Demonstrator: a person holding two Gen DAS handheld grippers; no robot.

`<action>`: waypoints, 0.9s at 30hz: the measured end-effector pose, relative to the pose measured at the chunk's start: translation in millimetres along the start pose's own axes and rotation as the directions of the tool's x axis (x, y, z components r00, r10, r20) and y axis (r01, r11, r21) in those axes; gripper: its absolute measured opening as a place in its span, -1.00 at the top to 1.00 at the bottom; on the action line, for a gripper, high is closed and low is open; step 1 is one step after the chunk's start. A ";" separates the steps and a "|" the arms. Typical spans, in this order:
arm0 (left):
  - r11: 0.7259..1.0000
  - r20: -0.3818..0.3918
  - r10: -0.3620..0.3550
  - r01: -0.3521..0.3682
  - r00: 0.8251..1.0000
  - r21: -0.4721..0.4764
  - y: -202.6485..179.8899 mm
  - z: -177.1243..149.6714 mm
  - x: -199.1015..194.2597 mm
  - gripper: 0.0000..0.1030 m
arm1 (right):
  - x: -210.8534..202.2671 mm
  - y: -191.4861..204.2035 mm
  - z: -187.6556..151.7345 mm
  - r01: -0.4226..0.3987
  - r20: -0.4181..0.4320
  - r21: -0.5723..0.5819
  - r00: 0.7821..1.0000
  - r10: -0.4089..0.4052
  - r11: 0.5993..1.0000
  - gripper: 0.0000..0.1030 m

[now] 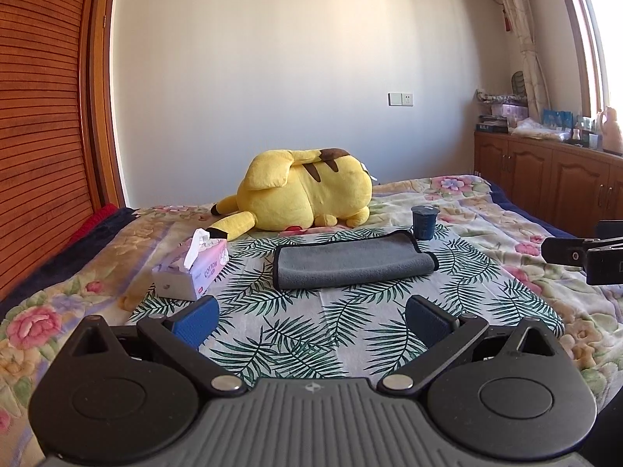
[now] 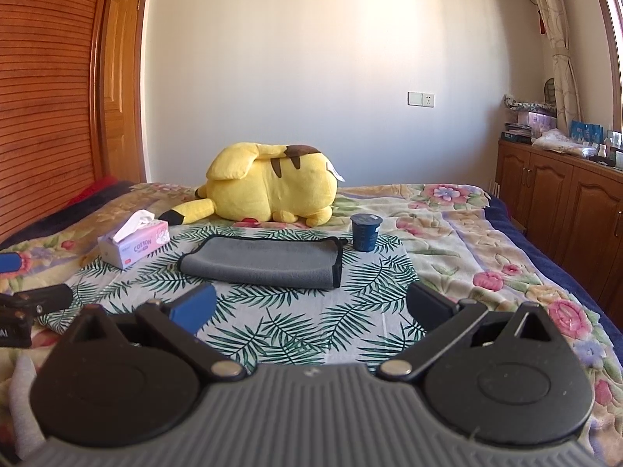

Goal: Fold towel

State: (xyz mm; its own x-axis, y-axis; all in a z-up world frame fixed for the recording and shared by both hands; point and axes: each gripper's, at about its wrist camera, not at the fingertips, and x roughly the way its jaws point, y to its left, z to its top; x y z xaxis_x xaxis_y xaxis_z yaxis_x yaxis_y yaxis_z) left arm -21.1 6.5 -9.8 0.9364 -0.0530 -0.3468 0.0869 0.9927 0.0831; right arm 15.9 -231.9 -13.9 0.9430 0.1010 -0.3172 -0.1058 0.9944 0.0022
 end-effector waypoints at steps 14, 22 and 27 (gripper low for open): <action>1.000 -0.005 -0.004 0.004 1.000 0.000 0.2 0.2 0.1 -0.69 | -0.7 -1.1 1.0 0.000 0.003 0.002 1.000 0.000 1.000 -1.00; 1.000 -0.002 0.000 0.000 1.000 0.003 0.2 0.6 0.0 -0.69 | -1.4 -1.3 2.1 0.002 0.004 0.005 1.000 -0.002 1.000 -1.00; 1.000 -0.003 -0.001 0.001 1.000 0.002 0.1 0.6 -0.1 -0.69 | -1.4 -1.2 2.4 0.002 0.003 0.006 1.000 -0.002 1.000 -1.00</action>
State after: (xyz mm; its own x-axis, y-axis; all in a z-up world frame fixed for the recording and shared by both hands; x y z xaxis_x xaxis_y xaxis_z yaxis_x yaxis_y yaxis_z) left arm -21.0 6.6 -9.2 0.9355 -0.0537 -0.3492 0.0885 0.9925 0.0844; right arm 15.5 -233.1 -11.2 0.9442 0.0993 -0.3140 -0.1022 0.9947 0.0071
